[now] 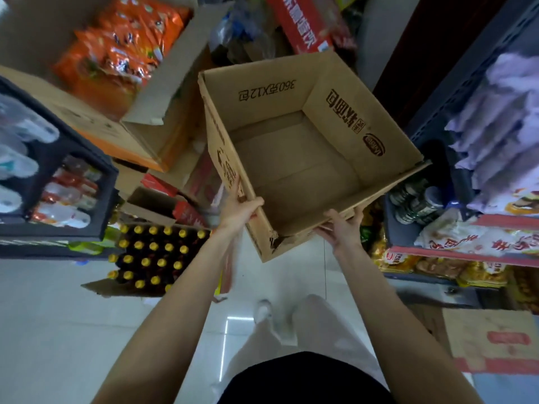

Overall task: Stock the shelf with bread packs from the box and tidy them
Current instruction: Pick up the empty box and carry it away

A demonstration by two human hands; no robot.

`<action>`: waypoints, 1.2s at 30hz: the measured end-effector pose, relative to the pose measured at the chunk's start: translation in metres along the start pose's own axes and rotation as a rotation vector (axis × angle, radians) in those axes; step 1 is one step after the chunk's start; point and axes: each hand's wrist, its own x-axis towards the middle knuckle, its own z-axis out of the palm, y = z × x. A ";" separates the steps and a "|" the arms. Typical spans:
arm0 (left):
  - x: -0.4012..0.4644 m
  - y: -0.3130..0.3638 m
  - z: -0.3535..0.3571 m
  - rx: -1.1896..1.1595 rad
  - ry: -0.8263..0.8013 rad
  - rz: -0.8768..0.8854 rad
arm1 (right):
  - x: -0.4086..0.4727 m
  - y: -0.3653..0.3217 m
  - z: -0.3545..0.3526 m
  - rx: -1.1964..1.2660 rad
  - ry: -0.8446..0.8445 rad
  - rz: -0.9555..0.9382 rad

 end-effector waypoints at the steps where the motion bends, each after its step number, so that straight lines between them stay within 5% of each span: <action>1: 0.012 0.004 0.000 -0.001 0.000 -0.003 | 0.007 -0.005 0.008 -0.008 0.003 -0.006; 23: 0.233 0.129 0.075 -0.163 0.032 0.066 | 0.211 -0.182 0.110 -0.061 -0.139 -0.143; 36: 0.409 0.169 0.054 -0.083 0.023 0.063 | 0.325 -0.186 0.229 0.048 -0.066 -0.128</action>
